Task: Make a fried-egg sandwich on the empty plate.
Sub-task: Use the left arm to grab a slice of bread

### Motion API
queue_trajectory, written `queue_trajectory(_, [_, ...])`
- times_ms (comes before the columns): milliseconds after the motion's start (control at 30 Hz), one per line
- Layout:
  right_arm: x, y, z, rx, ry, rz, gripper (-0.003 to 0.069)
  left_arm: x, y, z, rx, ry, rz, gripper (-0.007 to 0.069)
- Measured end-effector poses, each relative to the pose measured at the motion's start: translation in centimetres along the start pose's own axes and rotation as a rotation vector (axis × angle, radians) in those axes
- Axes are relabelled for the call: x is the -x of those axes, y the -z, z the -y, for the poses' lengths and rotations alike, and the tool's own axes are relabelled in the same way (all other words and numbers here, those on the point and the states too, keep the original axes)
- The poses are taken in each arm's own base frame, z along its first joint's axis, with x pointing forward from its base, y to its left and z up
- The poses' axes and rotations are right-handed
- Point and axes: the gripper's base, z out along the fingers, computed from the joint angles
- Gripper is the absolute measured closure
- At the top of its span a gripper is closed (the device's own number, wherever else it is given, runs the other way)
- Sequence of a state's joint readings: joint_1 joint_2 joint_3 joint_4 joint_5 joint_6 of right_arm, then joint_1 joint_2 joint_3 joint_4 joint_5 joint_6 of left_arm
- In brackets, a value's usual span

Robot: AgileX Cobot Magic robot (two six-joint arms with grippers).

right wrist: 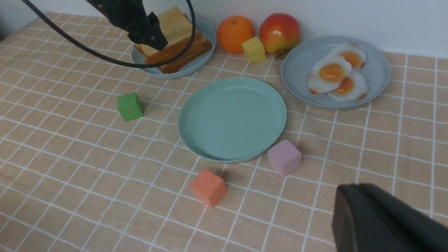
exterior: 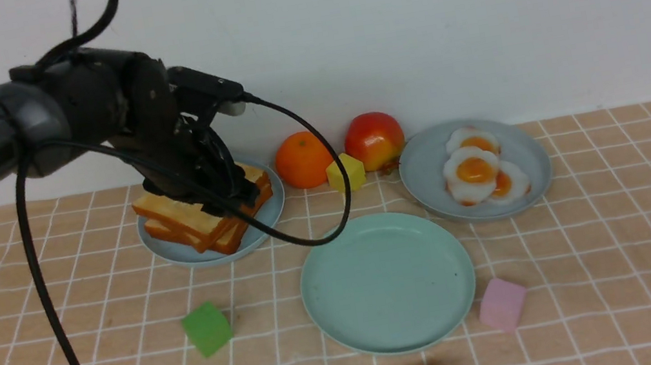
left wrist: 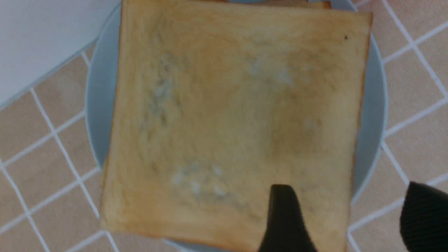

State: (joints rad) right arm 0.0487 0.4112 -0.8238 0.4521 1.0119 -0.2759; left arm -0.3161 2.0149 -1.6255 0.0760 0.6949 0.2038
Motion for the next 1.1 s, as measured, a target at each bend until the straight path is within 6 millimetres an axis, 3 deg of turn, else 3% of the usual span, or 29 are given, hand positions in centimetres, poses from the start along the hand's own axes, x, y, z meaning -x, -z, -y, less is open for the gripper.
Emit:
queue_trajectory(400, [-0.3,0.0,-0.1,0.016,-0.002,-0.033,0.0664,-0.3,-3.3,0.0,0.049,-0.083,0.008,0.0152])
queue_trajectory(600, [-0.4,0.0,-0.3,0.032,-0.008,-0.053,0.0662,-0.3,-3.3,0.1,0.039,-0.071,0.009,0.0152])
queue_trajectory(900, [-0.5,0.0,-0.3,0.036,-0.01,-0.055,0.0658,0.6,-0.2,-0.1,0.033,-0.049,0.05,0.0152])
queue_trajectory(1100, [-0.5,0.0,-0.3,0.039,-0.011,-0.055,0.0655,0.0,-1.6,0.1,0.02,-0.066,0.005,0.0152])
